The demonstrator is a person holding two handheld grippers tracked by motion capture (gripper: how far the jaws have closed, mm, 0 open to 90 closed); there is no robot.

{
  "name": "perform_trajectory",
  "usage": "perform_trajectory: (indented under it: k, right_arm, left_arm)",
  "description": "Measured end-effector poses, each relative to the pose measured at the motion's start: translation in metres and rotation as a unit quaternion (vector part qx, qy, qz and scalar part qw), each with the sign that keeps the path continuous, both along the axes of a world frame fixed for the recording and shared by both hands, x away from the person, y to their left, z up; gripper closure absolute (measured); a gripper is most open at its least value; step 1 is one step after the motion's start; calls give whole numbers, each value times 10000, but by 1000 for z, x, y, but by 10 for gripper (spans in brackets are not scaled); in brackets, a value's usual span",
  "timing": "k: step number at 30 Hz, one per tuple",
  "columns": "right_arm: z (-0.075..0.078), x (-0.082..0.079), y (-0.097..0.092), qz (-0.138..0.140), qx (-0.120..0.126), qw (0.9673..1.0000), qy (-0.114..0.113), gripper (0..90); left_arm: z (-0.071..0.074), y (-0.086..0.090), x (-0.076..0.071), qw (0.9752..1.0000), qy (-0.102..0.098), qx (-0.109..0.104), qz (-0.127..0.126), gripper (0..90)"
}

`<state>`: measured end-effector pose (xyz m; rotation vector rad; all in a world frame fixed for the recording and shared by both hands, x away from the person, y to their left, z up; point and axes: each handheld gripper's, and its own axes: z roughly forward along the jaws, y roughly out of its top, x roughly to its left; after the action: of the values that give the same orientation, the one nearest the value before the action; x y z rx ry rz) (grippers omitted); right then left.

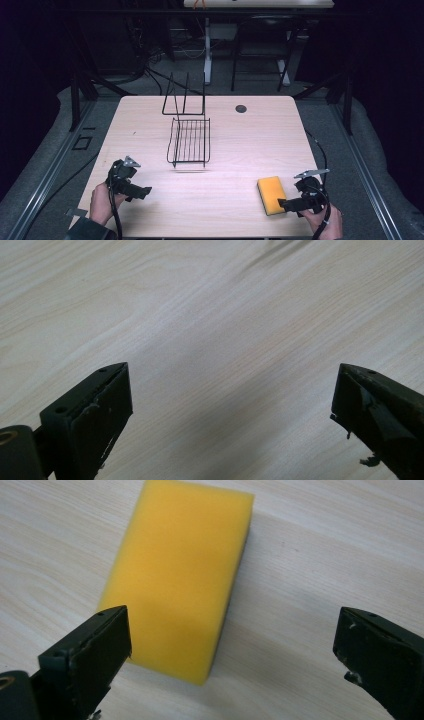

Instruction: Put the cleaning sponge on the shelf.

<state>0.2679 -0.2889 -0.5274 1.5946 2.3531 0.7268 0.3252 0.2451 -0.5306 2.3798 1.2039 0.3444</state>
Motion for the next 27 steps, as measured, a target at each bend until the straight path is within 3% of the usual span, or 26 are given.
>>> perform_trajectory:
  k: [14,22,27]
  right_arm:
    - [-7,7,33,218,-76,9990,388,0]
    - [-17,12,53,469,-722,9949,530,27]
    - [-19,13,50,494,-788,9939,586,76]
  left_arm:
    - [-1,-1,1,10000,22,-43,-41,28]
    - [-1,-1,1,10000,25,-26,-65,28]
    - [-2,-3,0,9999,36,-21,-108,29]
